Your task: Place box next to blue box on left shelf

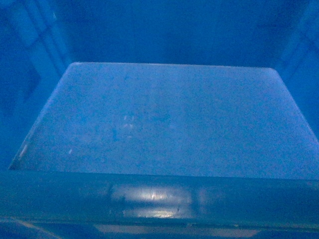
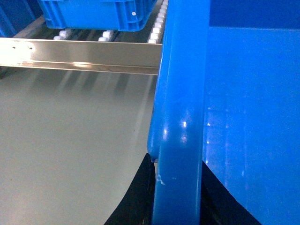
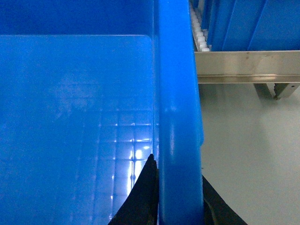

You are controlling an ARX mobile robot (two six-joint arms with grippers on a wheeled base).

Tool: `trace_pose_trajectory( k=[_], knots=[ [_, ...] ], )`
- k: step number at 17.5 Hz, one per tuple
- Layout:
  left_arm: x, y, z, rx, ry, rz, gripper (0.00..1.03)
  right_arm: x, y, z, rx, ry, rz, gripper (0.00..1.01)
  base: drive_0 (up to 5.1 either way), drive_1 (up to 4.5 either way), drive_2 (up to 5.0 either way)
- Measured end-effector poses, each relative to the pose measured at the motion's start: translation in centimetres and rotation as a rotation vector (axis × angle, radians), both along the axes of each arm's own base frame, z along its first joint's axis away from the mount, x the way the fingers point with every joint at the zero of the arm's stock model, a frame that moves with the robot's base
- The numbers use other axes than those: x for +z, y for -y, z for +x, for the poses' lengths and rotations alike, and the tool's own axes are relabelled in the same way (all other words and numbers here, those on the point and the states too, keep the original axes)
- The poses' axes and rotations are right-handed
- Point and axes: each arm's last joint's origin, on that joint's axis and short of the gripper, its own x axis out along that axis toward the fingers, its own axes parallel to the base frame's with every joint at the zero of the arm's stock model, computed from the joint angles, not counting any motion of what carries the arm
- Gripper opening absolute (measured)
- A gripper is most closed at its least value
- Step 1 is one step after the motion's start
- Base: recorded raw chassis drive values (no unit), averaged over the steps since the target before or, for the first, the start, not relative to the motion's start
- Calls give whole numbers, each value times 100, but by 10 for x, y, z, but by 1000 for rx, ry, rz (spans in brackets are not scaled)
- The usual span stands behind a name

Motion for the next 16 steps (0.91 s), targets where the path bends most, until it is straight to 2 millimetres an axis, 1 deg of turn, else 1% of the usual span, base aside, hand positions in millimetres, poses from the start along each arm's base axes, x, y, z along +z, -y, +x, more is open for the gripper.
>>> trace_pose_trajectory(
  k=[9, 16],
  knots=[
    [0, 0, 0, 1, 4, -1, 14, 1, 0, 0, -1, 6, 2, 9, 0, 0, 0],
    [0, 0, 0, 1, 3, -1, 14, 1, 0, 0, 0, 6, 1, 9, 4, 437, -429]
  ],
)
